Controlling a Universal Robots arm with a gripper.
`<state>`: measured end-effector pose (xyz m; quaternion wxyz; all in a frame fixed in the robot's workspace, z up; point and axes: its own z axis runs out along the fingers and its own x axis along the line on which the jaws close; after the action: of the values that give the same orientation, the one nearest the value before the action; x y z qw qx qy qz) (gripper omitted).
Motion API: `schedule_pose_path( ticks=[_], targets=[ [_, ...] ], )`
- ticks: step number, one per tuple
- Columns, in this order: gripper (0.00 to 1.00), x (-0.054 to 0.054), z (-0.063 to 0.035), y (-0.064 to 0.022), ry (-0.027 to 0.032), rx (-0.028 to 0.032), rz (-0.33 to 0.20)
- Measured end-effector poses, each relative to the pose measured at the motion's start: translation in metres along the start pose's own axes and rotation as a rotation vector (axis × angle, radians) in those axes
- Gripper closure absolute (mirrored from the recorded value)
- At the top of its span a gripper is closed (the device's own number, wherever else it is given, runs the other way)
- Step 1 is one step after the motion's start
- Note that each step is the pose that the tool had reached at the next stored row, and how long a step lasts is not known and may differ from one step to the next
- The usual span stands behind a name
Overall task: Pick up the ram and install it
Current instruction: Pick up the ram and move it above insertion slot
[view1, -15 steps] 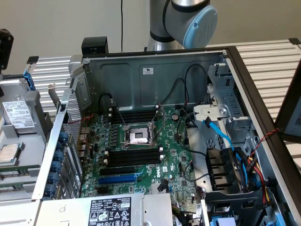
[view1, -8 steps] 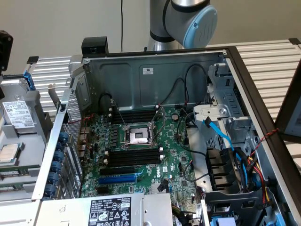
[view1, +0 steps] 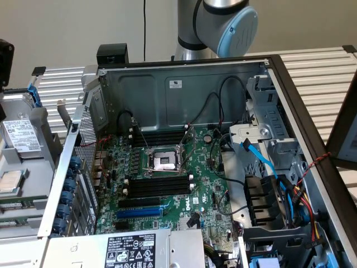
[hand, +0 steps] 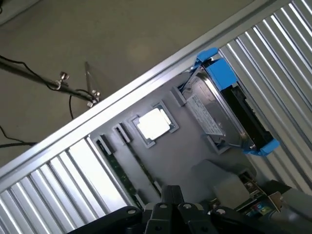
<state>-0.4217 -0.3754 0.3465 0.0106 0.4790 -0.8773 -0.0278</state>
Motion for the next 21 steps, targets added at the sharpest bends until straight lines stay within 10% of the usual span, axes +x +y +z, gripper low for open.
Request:
schedule_pose_path(
  ticks=[8, 21],
  targets=[
    [0.64, 0.002, 0.0095, 0.0027, 0.0075, -0.0015, -0.120],
    [0.64, 0.005, 0.0290, 0.0055, 0.0256, -0.0185, -0.280]
  ],
)
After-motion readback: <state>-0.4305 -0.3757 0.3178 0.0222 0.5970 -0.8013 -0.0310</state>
